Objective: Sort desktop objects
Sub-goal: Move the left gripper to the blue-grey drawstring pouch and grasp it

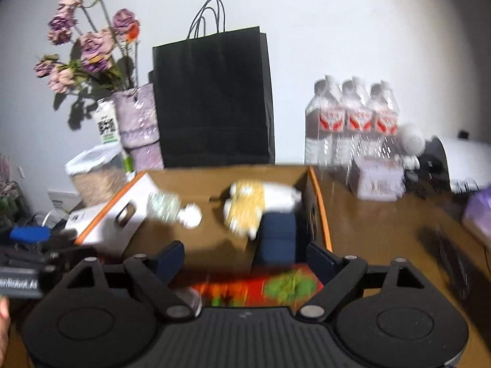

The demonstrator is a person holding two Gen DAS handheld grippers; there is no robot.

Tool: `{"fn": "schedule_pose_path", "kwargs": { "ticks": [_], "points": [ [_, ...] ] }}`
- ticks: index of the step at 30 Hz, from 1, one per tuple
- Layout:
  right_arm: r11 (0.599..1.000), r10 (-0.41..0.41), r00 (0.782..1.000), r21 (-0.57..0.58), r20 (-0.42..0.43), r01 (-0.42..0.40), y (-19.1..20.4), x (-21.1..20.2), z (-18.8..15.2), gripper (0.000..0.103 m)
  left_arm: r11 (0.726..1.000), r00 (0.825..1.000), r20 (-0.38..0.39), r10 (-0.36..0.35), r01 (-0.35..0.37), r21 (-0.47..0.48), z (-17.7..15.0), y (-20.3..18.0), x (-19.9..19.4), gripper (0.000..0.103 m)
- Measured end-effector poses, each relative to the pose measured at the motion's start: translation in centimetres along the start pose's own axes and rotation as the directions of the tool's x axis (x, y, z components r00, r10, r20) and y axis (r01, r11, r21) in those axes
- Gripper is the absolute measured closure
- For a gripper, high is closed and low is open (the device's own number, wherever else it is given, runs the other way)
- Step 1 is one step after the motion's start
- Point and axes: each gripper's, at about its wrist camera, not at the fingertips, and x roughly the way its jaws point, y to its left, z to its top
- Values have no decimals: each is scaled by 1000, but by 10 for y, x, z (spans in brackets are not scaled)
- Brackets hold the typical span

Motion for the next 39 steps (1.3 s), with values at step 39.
{"fn": "schedule_pose_path", "kwargs": {
  "ticks": [39],
  "points": [
    [984, 124, 986, 139, -111, -108, 3, -26, -89, 8, 981, 990, 73, -124, 111, 162, -97, -24, -36, 0]
  ]
}}
